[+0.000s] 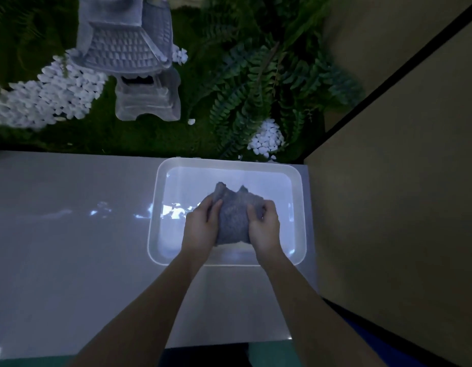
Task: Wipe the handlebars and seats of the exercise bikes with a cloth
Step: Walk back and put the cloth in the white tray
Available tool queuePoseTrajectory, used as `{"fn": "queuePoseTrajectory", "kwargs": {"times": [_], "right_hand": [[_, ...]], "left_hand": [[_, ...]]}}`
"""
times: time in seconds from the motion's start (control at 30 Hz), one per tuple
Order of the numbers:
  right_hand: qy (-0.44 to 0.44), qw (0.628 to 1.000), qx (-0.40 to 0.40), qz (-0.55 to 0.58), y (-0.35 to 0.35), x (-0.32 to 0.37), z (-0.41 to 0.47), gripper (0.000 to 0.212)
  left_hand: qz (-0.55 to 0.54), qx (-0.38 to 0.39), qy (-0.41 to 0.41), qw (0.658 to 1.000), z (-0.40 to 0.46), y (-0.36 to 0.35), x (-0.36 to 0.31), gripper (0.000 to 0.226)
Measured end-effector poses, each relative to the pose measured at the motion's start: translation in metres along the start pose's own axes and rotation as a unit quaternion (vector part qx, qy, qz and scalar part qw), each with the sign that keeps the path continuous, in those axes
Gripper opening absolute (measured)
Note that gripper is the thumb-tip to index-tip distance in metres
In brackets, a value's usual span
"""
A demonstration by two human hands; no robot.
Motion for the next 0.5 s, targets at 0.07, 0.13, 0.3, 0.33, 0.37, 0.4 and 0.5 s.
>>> {"fn": "queuePoseTrajectory", "kwargs": {"times": [0.07,0.13,0.3,0.33,0.37,0.4,0.5], "right_hand": [[0.069,0.994,-0.027,-0.08,-0.008,-0.005,0.011,0.01],[0.111,0.982,-0.041,-0.148,-0.014,-0.013,0.018,0.011],[0.082,0.924,-0.073,-0.367,-0.012,-0.028,0.027,0.031],[0.09,0.918,-0.1,-0.373,-0.008,-0.026,0.025,0.034],[0.121,0.913,-0.129,-0.368,-0.005,-0.024,0.022,0.037],[0.171,0.904,-0.148,-0.364,-0.003,-0.022,0.02,0.039],[0.334,0.844,-0.067,-0.415,-0.002,-0.024,0.022,0.044]], "left_hand": [[0.01,-0.026,-0.017,0.999,0.009,-0.005,0.012,0.025],[0.047,-0.038,-0.011,0.998,0.015,-0.008,0.025,0.026],[0.214,-0.036,-0.012,0.976,0.017,-0.006,0.036,0.031],[0.239,-0.039,-0.046,0.969,0.014,-0.004,0.032,0.035],[0.264,-0.036,-0.091,0.96,0.011,-0.002,0.028,0.037],[0.288,-0.023,-0.149,0.946,0.008,-0.001,0.025,0.039],[0.383,0.097,-0.296,0.87,0.009,-0.002,0.029,0.052]]}}
Point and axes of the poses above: each hand's wrist, its own z-axis towards the middle knuckle, its own y-axis out of the back of the hand, x = y × z, the point moved 2 cm from there along z, towards the middle knuckle, and after that the axes turned 8 degrees about -z, right-handed, at the moved point
